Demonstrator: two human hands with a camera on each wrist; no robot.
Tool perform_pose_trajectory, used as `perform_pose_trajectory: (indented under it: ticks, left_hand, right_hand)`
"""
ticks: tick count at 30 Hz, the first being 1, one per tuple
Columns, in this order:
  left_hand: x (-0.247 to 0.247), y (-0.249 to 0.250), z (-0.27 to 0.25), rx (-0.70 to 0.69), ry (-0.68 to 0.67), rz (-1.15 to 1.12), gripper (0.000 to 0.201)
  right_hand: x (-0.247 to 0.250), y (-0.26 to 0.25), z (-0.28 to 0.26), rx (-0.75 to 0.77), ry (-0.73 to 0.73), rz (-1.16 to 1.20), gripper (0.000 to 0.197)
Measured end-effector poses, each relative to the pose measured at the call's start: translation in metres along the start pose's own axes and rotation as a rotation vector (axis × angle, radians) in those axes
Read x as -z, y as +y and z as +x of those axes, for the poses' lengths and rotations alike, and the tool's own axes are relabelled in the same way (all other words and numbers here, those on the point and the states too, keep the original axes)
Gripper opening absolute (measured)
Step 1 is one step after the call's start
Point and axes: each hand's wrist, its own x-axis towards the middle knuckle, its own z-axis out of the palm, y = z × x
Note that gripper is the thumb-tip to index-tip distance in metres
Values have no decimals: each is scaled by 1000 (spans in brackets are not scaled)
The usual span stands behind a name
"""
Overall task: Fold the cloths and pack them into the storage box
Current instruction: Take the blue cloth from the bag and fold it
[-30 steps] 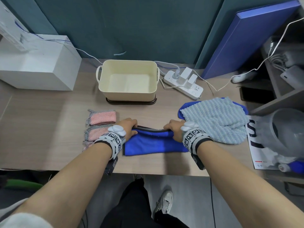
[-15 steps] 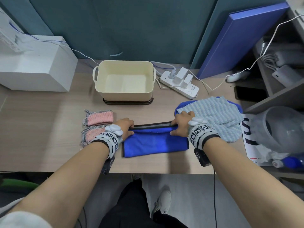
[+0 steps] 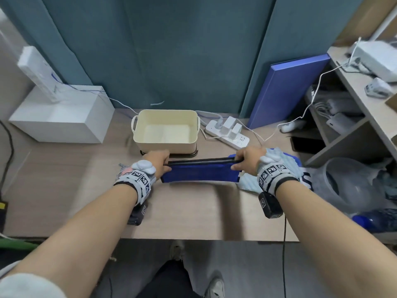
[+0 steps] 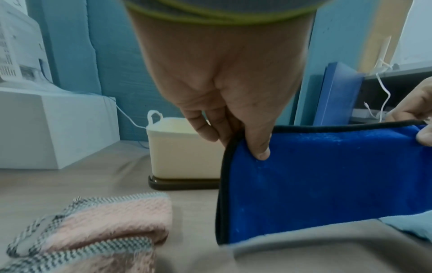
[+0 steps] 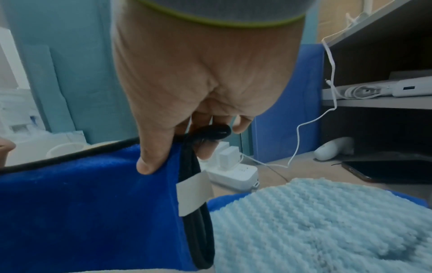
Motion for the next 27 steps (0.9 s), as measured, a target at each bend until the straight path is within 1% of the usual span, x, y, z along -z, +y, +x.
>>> perform_pose_trajectory:
  ticks: [2,4,5,7,9,11,13,14,16,18,20,22,27]
  left_hand:
    - [11,2,-9,3,52,-48,40]
    - [10,4,-16,-41,43,-71,36]
    - [5,5,-24,-65,14,-47,35]
    - [-14,1,-36,-87,-86,70,29]
    - [-44,-6,-54,-83,-228,182,24]
    - [-77,-14,-74,-75,-338,203,14]
    - [-100,-18,-89,-83,-390,221,9]
    - [-112,-21,-94,-78,-402,213,7]
    - [-120,-21,-97,-51,-355,169,7]
    - [-122,-22,-91,-3,-280,163,10]
    - [-118,-22,-85,31,-242,157,17]
    - [-115,-24,-78,53,-250,147,18]
    - [-112,-18,-68,132,-267,110,12]
  right_hand:
    - [8,2,-4,10,30,84,30]
    - [9,3,-10,52,58,101,36]
    - [3,3,-17,75,40,103,38]
    - [-17,5,-28,83,-35,103,33]
    - [-53,13,-40,109,-153,42,24]
    - [-92,18,-53,136,-293,-13,14]
    - [-117,23,-64,132,-359,-24,12]
    - [-129,27,-65,133,-362,-6,15]
    - [-140,34,-62,117,-315,42,21]
    - [-144,39,-56,114,-304,85,18]
    - [-139,38,-54,97,-262,99,19]
    - [-136,38,-52,66,-194,75,18]
    - [-141,27,-42,-7,-134,-41,19]
